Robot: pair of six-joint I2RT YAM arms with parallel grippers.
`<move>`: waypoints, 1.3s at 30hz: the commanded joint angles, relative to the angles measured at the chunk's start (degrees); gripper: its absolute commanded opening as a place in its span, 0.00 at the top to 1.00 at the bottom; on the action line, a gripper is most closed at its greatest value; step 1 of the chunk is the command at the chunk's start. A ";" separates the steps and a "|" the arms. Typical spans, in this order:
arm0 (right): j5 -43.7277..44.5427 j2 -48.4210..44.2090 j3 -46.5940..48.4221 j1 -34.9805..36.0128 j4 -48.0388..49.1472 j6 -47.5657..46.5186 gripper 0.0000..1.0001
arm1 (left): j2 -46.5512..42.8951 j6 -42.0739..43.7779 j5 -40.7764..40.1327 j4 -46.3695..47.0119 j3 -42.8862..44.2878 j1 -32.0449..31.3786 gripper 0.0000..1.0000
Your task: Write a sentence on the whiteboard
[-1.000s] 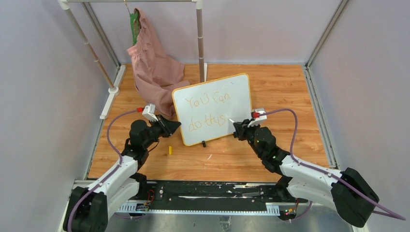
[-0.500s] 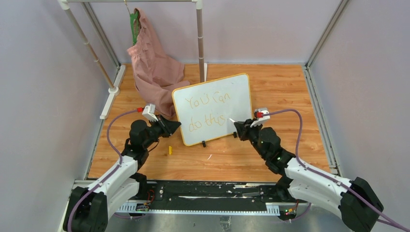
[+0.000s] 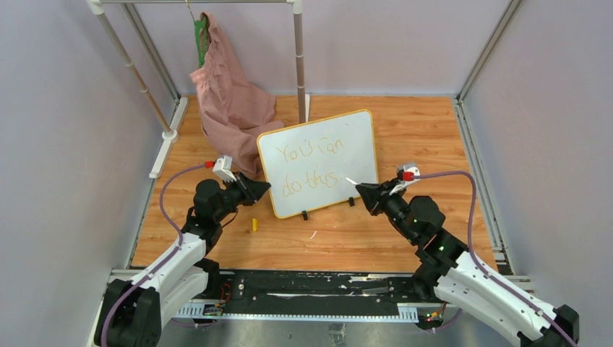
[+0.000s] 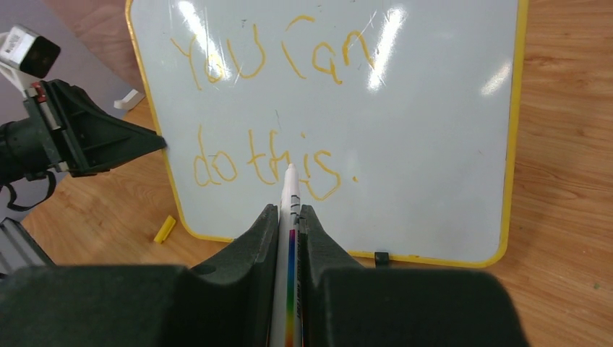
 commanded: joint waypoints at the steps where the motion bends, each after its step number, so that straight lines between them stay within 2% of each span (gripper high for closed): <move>1: -2.42 -6.16 2.52 -0.70 -8.06 -0.68 1.00 | -1.01 -0.06 -1.20 0.53 0.40 -0.46 1.00; 9: -1.29 -15.05 4.91 -0.67 -18.63 -1.55 1.00 | -2.11 1.00 -3.38 -4.58 2.18 -0.46 1.00; 16: -0.40 -17.73 5.02 -0.66 -20.57 -1.75 1.00 | -3.31 1.19 -3.22 -5.01 1.65 -0.46 0.97; 24: -0.68 -17.68 5.43 -0.76 -21.04 -1.58 1.00 | -4.40 1.62 -3.23 -6.60 1.68 -0.46 0.87; 32: -0.60 -18.15 5.79 -0.74 -21.93 -1.50 1.00 | -5.40 1.54 -2.92 -7.36 1.71 -0.46 0.81; 39: -0.76 -18.11 5.58 -0.66 -21.97 -0.94 1.00 | -6.96 1.86 -2.59 -9.45 1.89 -0.46 0.66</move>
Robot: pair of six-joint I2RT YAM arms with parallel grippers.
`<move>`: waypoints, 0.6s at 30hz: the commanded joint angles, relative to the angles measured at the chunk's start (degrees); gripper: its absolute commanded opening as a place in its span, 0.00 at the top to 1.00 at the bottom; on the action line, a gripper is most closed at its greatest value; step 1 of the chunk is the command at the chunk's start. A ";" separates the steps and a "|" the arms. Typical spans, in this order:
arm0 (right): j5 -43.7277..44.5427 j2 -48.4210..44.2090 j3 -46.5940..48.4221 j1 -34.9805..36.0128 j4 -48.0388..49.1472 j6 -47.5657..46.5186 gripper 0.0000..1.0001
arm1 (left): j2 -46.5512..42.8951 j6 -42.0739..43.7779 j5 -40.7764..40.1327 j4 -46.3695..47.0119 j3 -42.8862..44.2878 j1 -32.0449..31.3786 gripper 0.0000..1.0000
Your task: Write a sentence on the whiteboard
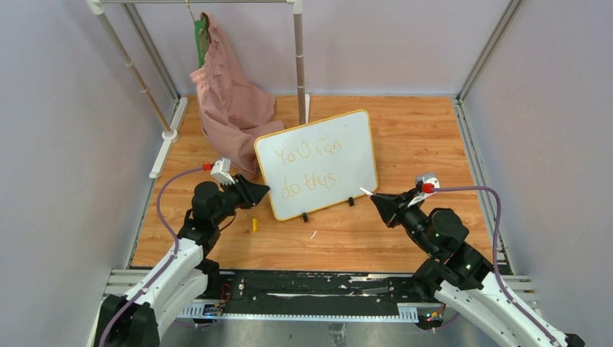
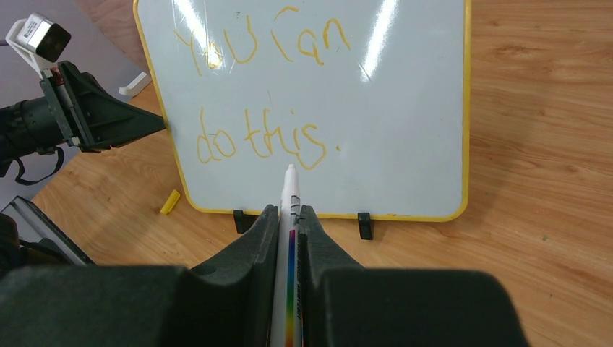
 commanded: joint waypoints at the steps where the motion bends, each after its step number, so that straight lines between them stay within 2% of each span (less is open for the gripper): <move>1: 0.16 -0.62 1.75 -0.66 0.21 -0.29 1.00 | -1.62 0.85 -0.24 -1.44 1.52 -0.05 0.64; 8: -0.18 0.26 2.41 -0.66 0.30 -0.39 1.00 | -3.39 1.75 -1.06 -6.80 3.38 -0.05 0.47; 15: -1.00 1.57 3.88 -0.67 0.21 -1.08 1.00 | -6.26 2.36 -6.97 -20.38 8.66 -0.05 0.26; 18: -1.66 2.02 4.51 -0.70 0.18 -1.27 1.00 | -7.08 2.02 -10.89 -26.91 11.02 -0.05 0.23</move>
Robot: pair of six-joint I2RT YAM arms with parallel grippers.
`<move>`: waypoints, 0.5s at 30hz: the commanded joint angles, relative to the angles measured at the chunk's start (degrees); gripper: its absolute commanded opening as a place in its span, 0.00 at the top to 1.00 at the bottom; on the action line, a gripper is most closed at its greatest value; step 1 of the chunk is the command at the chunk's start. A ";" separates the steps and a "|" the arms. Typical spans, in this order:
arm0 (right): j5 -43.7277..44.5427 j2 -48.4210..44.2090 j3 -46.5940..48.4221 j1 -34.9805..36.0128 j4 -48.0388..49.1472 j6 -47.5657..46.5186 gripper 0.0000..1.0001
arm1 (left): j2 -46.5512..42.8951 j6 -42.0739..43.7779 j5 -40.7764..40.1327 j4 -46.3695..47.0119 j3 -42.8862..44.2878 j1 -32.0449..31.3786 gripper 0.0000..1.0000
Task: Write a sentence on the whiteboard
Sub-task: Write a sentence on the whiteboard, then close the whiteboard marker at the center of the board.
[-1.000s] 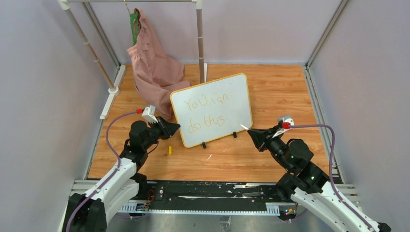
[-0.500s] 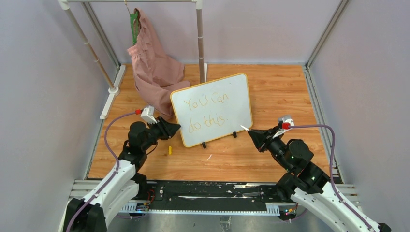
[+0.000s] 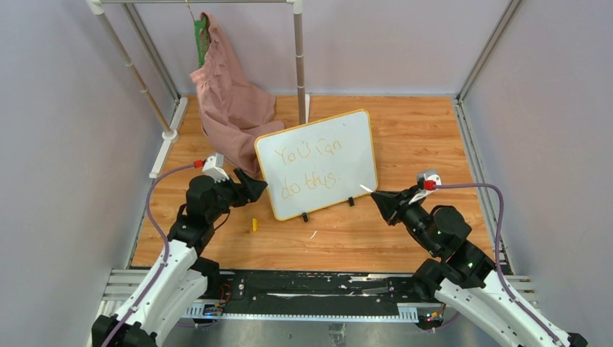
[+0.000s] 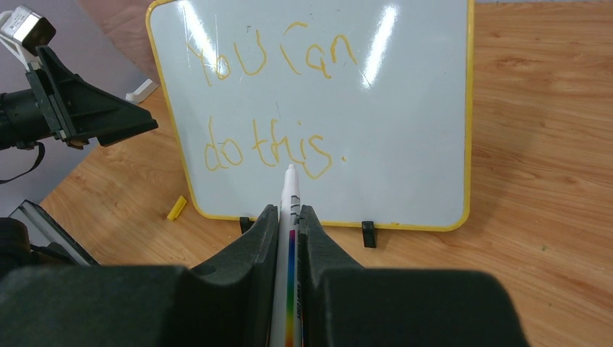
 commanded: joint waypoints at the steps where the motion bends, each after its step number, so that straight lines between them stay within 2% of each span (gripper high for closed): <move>1: -1.70 0.44 2.35 -0.66 0.45 -1.25 1.00 | -1.70 0.09 -8.09 -12.31 4.41 -0.05 0.21; 8: -2.23 1.14 3.38 -0.67 -0.69 -2.05 1.00 | -4.72 -8.91 -21.60 -34.03 8.74 -0.05 0.20; 12: -2.62 1.06 3.37 -0.73 -0.97 -1.93 1.00 | -4.87 -15.55 -24.02 -41.71 8.75 -0.05 0.17; 15: -2.83 0.51 2.96 -0.73 -1.09 -1.58 1.00 | -4.59 -15.53 -22.92 -42.87 8.26 -0.05 0.13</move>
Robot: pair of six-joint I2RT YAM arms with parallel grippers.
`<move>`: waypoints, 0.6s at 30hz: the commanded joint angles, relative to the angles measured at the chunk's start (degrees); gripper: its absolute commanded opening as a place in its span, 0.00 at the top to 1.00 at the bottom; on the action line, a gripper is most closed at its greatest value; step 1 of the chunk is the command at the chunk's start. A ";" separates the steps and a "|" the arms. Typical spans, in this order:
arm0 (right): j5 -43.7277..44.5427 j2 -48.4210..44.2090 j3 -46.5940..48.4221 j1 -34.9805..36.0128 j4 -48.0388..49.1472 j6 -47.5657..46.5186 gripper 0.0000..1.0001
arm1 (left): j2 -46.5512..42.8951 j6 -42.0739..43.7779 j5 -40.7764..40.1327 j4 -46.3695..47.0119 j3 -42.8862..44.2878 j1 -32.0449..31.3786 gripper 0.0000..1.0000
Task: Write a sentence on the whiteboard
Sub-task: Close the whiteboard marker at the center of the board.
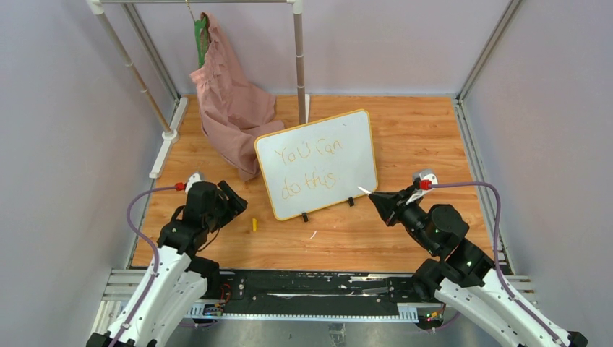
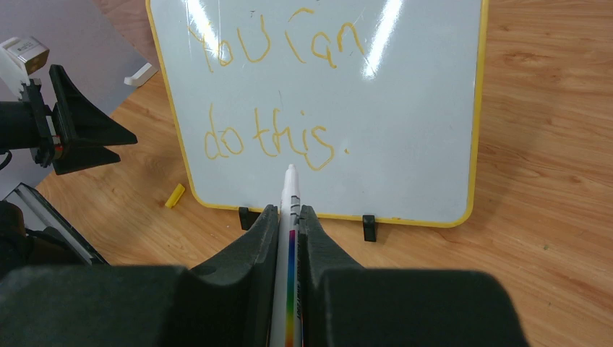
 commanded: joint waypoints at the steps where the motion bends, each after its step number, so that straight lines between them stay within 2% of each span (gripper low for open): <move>1: -1.09 -1.07 2.19 -0.69 -0.69 -0.35 1.00 | 0.16 -4.31 -2.77 -7.41 0.53 -0.07 0.11; 3: -0.90 -1.61 2.03 -0.64 -1.00 -0.26 1.00 | 1.10 -4.05 -2.36 -7.27 0.72 -0.07 0.01; 4: -0.77 -1.87 1.99 -0.65 -1.21 -0.17 1.00 | 2.02 -3.51 -2.52 -7.20 1.04 -0.07 0.00; 8: -0.24 -2.76 2.16 -0.65 -2.08 0.28 1.00 | 6.42 -0.65 -1.49 -6.22 1.81 -0.07 0.00; 11: 0.31 -3.15 2.20 -0.66 -3.01 0.62 1.00 | 8.03 -0.27 0.06 -3.07 -1.02 -0.07 0.00; 15: 0.47 -4.02 2.22 -0.71 -4.93 1.04 1.00 | 6.69 0.37 4.32 1.98 -4.80 -0.07 0.01; 18: 0.96 -4.65 2.52 -0.67 -6.52 0.92 1.00 | 5.50 1.55 3.55 2.12 -4.96 -0.07 0.04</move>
